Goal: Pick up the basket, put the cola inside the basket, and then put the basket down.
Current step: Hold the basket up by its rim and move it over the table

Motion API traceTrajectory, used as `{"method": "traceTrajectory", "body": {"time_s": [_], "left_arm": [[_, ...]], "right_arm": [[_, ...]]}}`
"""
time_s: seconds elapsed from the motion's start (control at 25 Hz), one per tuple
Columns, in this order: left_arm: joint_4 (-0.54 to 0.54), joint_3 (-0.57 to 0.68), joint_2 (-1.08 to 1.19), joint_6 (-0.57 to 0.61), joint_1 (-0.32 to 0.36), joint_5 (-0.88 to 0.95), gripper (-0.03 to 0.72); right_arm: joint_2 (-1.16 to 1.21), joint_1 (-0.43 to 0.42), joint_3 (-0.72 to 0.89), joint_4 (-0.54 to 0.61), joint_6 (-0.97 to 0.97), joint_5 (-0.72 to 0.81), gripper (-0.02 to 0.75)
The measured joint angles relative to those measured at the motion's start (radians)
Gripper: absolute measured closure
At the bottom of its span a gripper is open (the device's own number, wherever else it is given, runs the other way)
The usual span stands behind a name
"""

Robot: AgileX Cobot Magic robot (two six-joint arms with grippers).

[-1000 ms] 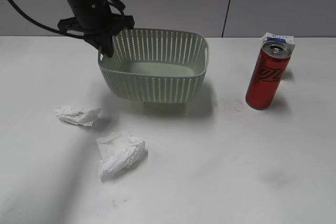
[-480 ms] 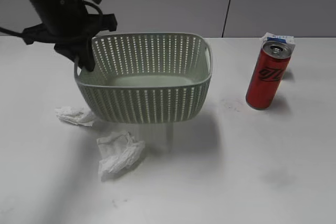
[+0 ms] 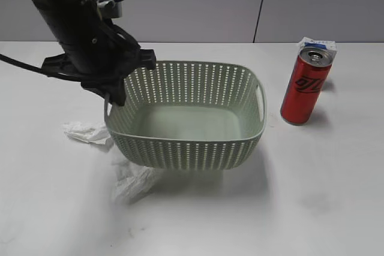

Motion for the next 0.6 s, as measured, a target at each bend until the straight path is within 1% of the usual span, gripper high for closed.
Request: {"method": "traceTrajectory", "body": {"time_s": [0.24,0.4,0.52,0.6], "left_arm": [[0.019,0.0,0.016,-0.003,0.0,-0.016,0.691],[0.019,0.001,0.017,0.008,0.0,-0.051,0.691],[0.01,0.002,0.019,0.033,0.006,-0.058,0.691],[0.006,0.002,0.021,0.043,0.014,-0.058,0.691]], "right_arm": [[0.429,0.0,-0.236,0.008,0.008,0.012,0.108],[0.723,0.002,-0.451,0.044,0.008,0.052,0.099],[0.934,0.038,-0.634,0.039,0.01,0.124,0.099],[1.059,0.083,-0.76,-0.013,0.042,0.17,0.099]]}}
